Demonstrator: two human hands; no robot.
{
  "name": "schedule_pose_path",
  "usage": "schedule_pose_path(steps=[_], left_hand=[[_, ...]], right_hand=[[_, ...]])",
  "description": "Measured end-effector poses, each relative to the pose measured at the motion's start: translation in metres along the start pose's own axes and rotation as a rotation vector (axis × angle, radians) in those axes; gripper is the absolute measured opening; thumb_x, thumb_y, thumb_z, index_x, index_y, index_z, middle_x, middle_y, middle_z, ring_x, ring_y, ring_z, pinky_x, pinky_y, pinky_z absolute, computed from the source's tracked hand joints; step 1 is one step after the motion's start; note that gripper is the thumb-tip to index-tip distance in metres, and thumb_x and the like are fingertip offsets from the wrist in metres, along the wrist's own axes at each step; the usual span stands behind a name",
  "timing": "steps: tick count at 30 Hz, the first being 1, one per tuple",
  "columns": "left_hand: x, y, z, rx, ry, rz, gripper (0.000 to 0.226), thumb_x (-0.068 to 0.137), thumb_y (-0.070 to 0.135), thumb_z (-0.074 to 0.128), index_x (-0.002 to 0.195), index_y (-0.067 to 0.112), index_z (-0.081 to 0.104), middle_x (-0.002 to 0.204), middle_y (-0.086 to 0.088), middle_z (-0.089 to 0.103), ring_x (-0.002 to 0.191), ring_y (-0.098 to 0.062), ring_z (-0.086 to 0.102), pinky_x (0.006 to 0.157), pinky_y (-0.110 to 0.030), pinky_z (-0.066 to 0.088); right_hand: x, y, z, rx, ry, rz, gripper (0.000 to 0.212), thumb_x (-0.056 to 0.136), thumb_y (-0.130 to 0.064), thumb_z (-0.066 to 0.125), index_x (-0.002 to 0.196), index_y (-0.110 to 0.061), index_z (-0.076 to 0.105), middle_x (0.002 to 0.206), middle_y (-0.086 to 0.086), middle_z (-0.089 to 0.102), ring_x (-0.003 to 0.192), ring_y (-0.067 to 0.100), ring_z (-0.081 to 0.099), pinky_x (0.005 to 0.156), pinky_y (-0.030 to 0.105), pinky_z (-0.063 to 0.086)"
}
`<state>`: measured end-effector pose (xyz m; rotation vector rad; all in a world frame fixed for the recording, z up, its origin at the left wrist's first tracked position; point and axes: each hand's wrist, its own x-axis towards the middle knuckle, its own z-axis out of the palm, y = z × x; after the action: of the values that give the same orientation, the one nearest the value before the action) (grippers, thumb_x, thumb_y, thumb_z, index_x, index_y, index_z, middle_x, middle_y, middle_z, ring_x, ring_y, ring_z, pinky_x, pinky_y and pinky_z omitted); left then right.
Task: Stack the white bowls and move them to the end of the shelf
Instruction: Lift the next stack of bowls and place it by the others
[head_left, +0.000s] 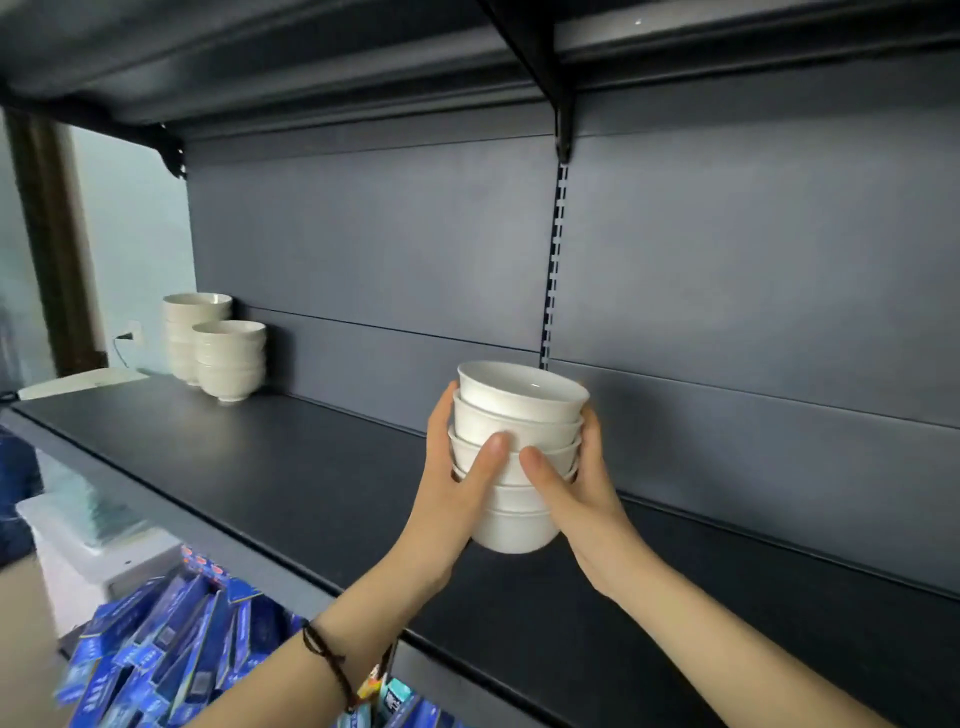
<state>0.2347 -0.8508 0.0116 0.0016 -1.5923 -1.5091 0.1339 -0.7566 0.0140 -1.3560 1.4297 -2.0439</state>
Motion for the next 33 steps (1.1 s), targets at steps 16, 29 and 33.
schedule_pose_path(steps=[16,29,33], left_hand=[[-0.015,0.051,-0.289,0.296,0.349,0.038,0.088,0.070,0.059,0.062,0.147,0.036,0.028,0.146,0.016,0.045,0.130,0.002,0.046,0.110,-0.030,0.039],[0.052,0.018,-0.452,0.334,0.504,0.026,0.095,0.063,0.060,0.063,0.147,0.036,0.026,0.141,0.021,0.046,0.123,0.008,0.051,0.102,-0.020,0.045],[0.090,-0.004,-0.494,0.325,0.512,0.007,0.092,0.066,0.059,0.063,0.147,0.039,0.025,0.140,0.024,0.047,0.123,0.007,0.051,0.102,-0.020,0.046]], right_hand=[[0.064,0.074,0.292,0.217,-0.272,0.030,0.092,0.063,-0.051,0.083,0.139,-0.040,0.034,0.127,-0.012,0.065,0.115,0.009,0.064,0.088,0.025,0.055],[0.179,0.165,0.426,0.212,-0.438,0.066,0.107,0.059,-0.066,0.081,0.147,-0.039,0.027,0.141,-0.010,0.055,0.126,0.010,0.057,0.101,0.029,0.049],[0.230,0.200,0.452,0.181,-0.460,0.072,0.107,0.059,-0.069,0.079,0.147,-0.044,0.024,0.142,-0.016,0.053,0.128,0.004,0.054,0.104,0.031,0.046]])
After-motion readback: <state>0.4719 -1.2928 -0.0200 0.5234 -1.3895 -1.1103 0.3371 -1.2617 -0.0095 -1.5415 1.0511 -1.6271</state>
